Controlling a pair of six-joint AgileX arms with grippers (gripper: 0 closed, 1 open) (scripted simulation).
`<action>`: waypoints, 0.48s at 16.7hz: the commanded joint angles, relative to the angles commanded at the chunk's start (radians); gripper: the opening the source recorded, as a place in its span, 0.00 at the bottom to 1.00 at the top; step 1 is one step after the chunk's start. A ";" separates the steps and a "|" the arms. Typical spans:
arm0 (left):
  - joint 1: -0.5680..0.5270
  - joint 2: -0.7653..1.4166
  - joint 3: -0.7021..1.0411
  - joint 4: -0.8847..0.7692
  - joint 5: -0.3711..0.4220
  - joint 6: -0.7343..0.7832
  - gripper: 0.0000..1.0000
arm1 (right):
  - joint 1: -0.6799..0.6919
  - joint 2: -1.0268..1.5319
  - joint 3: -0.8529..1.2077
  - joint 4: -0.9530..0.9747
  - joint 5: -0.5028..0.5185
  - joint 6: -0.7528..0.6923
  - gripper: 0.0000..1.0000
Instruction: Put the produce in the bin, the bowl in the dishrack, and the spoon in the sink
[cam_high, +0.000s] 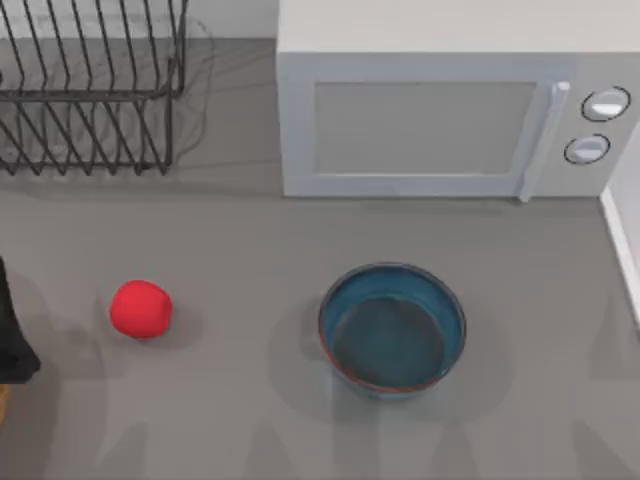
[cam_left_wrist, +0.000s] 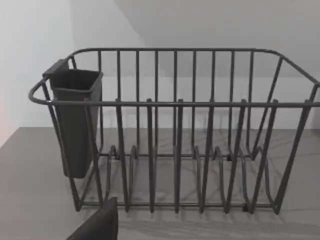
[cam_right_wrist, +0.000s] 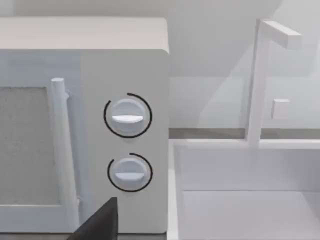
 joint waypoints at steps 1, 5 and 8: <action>0.000 0.000 0.000 0.000 0.000 0.000 1.00 | 0.000 0.000 0.000 0.000 0.000 0.000 1.00; -0.005 0.061 0.053 -0.028 -0.006 -0.004 1.00 | 0.000 0.000 0.000 0.000 0.000 0.000 1.00; -0.025 0.209 0.183 -0.105 -0.012 -0.016 1.00 | 0.000 0.000 0.000 0.000 0.000 0.000 1.00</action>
